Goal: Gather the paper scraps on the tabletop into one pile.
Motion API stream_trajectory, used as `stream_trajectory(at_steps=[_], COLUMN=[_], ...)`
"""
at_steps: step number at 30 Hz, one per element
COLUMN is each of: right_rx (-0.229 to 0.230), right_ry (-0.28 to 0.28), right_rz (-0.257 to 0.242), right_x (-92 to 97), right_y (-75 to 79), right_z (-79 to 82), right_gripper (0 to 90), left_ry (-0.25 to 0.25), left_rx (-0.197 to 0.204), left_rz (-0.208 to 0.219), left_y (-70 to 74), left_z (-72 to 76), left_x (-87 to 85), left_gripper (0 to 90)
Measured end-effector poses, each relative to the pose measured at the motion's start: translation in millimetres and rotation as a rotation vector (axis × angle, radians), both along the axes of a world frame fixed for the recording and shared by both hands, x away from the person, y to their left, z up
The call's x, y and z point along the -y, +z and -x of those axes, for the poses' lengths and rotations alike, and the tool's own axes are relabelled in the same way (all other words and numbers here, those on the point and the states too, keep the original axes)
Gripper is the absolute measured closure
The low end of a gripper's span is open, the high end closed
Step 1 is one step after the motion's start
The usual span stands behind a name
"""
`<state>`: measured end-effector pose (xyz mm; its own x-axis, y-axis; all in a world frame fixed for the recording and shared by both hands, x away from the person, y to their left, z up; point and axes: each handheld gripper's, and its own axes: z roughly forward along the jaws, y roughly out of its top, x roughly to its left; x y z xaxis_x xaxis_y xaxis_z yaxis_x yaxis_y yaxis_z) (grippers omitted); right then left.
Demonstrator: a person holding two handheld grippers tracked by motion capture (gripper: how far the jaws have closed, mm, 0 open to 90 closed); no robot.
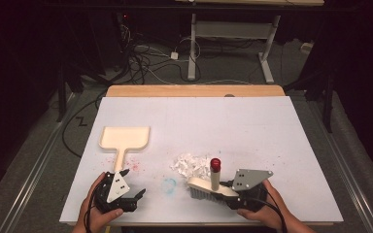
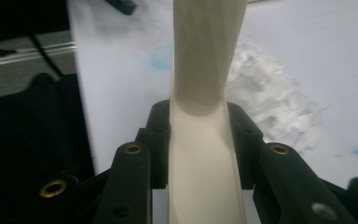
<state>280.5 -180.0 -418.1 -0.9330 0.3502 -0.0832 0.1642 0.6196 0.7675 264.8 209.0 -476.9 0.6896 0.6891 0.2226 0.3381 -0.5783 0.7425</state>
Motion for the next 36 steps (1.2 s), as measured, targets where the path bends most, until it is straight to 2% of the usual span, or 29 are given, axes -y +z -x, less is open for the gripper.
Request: stream_trajectory(at_steps=[2,7,13,16,21,23,26,28,29,32,36], right_rx=[0.023,0.045,0.068,0.062,0.072,0.091,0.102,0.101,0.104,0.075,0.049], right_ry=[-0.026,-0.041,-0.049,-0.036,-0.022,-0.035,-0.067,-0.094,-0.111,-0.137,-0.154], right_rz=[-0.003,0.005,-0.007,-0.038,-0.054,-0.053,-0.081,-0.079,-0.071,-0.036,-0.011], right_x=[-2.8,-11.4,-13.8,-8.5,9.4,20.2,41.2,54.4,59.7,68.7,65.7], right_y=[-0.6,-2.2,1.7,7.1,18.9,24.2,32.6,34.7,33.4,23.1,8.7], right_z=[-7.1,-24.1,-31.7,-28.3,-10.0,-1.6,9.5,14.9,16.9,18.4,10.5], right_gripper=[67.8,67.7,67.7,67.7,67.7,67.7,67.7,67.7,67.7,67.7,67.7], left_ry=[-0.001,-0.006,-0.006,-0.007,-0.002,-0.001,-0.002,-0.002,-0.001,-0.004,-0.011], left_rx=[-0.001,-0.005,-0.007,-0.005,-0.003,-0.003,0.001,0.001,0.000,0.000,0.000], left_rz=[-0.002,-0.005,-0.006,-0.005,-0.002,-0.004,-0.004,-0.002,-0.006,-0.005,-0.007], left_y=[-0.1,-0.8,-1.4,-1.0,-0.2,-0.2,0.7,0.5,0.3,0.5,0.7], left_z=[-0.5,-0.6,-0.8,-0.3,0.8,0.8,1.5,1.1,0.8,0.3,-0.7], left_x=[0.0,0.6,0.9,0.7,-0.3,0.1,0.8,0.7,0.8,1.7,4.0], left_gripper=[17.2,17.2,17.2,17.2,17.2,17.2,17.3,17.2,17.2,17.2,17.2])
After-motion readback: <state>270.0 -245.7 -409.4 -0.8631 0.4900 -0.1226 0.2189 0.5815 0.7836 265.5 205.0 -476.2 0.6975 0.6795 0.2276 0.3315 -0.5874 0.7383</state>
